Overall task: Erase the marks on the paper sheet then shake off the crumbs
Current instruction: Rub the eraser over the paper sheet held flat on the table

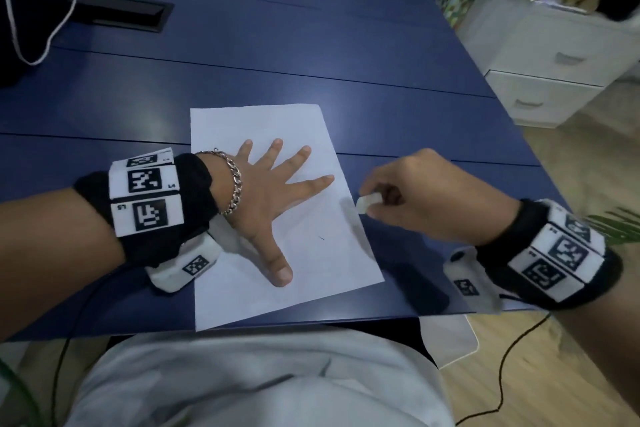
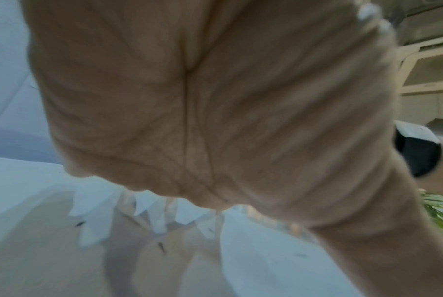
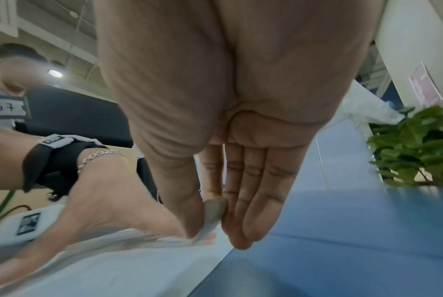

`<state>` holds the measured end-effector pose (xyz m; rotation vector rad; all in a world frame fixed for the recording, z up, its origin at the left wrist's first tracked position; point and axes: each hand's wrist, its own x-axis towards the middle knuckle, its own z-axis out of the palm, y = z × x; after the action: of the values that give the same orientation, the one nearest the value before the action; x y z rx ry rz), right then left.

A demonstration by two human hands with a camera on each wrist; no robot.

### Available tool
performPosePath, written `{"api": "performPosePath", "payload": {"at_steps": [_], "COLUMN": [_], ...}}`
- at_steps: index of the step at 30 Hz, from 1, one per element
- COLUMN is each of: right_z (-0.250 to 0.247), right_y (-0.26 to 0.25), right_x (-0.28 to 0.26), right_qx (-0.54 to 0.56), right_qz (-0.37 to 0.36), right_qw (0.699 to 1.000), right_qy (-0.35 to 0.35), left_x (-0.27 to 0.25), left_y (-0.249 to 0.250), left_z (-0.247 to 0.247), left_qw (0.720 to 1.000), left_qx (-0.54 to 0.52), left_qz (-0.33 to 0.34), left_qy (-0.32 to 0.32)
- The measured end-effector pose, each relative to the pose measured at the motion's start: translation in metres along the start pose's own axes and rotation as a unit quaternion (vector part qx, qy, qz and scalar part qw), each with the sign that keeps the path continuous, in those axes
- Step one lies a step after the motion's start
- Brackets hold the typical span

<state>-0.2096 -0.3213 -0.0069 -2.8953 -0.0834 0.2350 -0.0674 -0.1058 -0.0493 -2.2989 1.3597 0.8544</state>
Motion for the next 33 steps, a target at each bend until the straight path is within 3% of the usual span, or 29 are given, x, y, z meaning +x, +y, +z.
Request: {"api": "performPosePath", "payload": {"at_steps": [4, 11, 16, 18, 22, 27, 33], "right_z": [0.017, 0.034, 0.028, 0.025, 0.023, 0.029, 0.028], "right_y": [-0.003, -0.008, -0.018, -0.014, -0.001, -0.017, -0.005], "right_x": [0.0, 0.013, 0.006, 0.013, 0.026, 0.009, 0.014], "right_qx": [0.018, -0.007, -0.008, -0.01, 0.006, -0.013, -0.015], "right_qz": [-0.003, -0.027, -0.107, -0.097, -0.04, -0.105, -0.066], "right_qw": [1.0, 0.999, 0.992, 0.993, 0.999, 0.992, 0.998], "right_qy": [-0.008, 0.021, -0.062, -0.06, 0.017, -0.069, -0.007], "left_x": [0.003, 0.011, 0.013, 0.013, 0.014, 0.015, 0.015], "left_y": [0.011, 0.027, 0.029, 0.03, 0.029, 0.029, 0.029], "left_z": [0.0, 0.013, 0.009, 0.008, 0.008, 0.01, 0.008], "left_qw": [0.999, 0.999, 0.999, 0.999, 0.999, 0.999, 0.999], "left_qx": [-0.017, -0.034, -0.025, -0.026, -0.03, -0.027, -0.029], "left_qz": [0.017, -0.019, -0.034, -0.034, -0.035, -0.035, -0.036], "left_qy": [0.029, 0.029, 0.019, 0.017, 0.018, 0.019, 0.016]}}
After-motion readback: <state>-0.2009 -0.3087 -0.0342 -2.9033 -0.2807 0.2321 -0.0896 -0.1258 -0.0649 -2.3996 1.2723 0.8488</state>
